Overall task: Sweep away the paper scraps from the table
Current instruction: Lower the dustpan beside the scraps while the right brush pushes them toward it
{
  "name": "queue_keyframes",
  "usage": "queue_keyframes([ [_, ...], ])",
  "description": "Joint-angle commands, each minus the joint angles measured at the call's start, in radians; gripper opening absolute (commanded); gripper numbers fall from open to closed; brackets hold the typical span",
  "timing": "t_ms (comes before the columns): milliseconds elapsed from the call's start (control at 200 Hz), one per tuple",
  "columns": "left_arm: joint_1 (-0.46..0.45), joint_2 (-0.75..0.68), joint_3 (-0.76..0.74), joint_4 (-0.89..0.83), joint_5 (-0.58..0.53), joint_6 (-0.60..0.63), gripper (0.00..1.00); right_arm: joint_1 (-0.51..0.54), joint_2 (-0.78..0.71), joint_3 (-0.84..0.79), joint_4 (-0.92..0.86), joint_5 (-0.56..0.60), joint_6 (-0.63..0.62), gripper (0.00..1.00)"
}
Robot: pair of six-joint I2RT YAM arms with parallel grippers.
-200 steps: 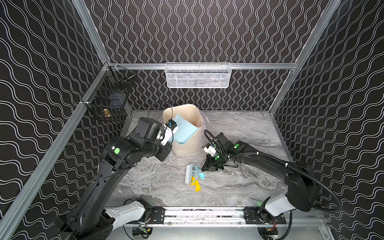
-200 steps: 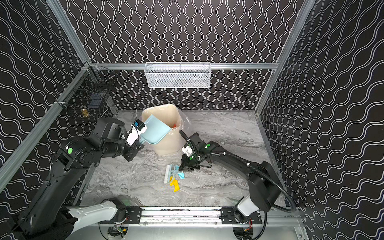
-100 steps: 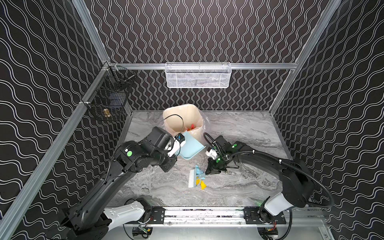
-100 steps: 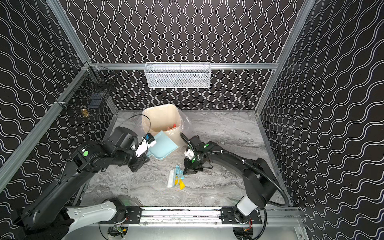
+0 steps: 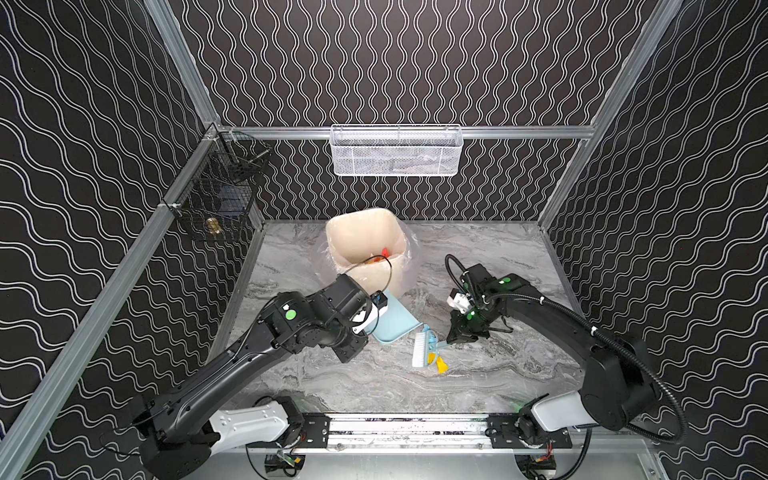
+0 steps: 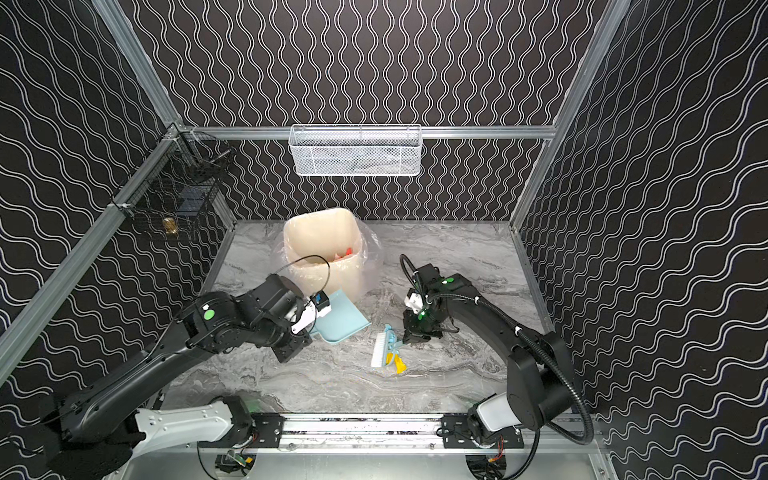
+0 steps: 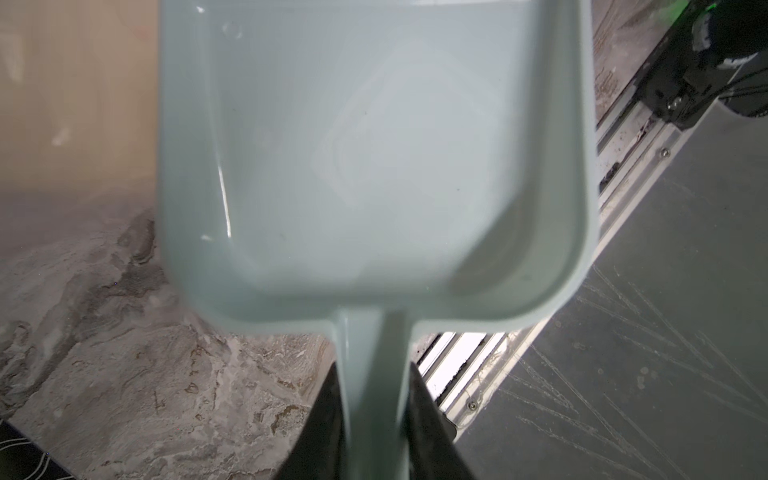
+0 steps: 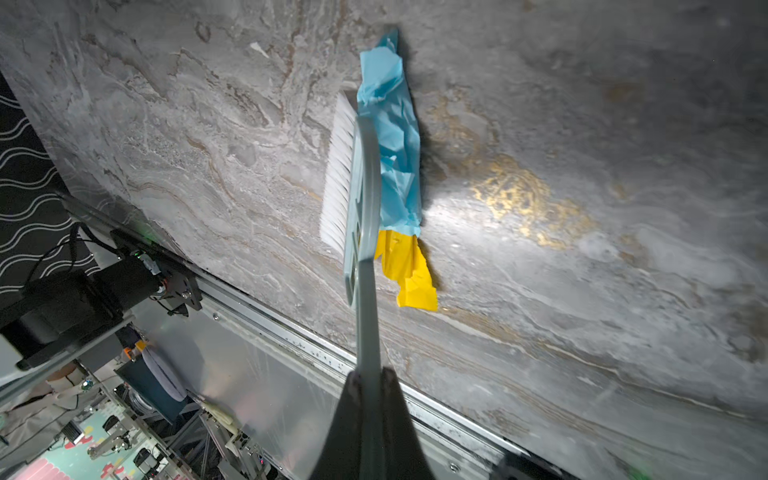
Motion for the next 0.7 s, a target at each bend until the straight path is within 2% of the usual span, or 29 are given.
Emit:
queue_keyframes([
  [0,-0.022,0.01,-0.043,0.064,0.012,-0.034,0.03,-0.051,-0.02,0.006,-0.108,0.077,-0.055,0.0],
  [105,-0.042,0.026,-0.095,0.117,0.027,-0.05,0.03,-0.097,-0.041,0.01,-0.125,0.076,-0.065,0.0],
  [385,-0.097,0.116,-0.172,0.217,0.034,-0.057,0.04,-0.109,-0.077,0.15,-0.213,0.051,-0.034,0.0],
  [696,-0.158,0.223,-0.196,0.277,0.011,-0.042,0.04,-0.118,-0.126,0.27,-0.326,0.234,0.046,0.0],
])
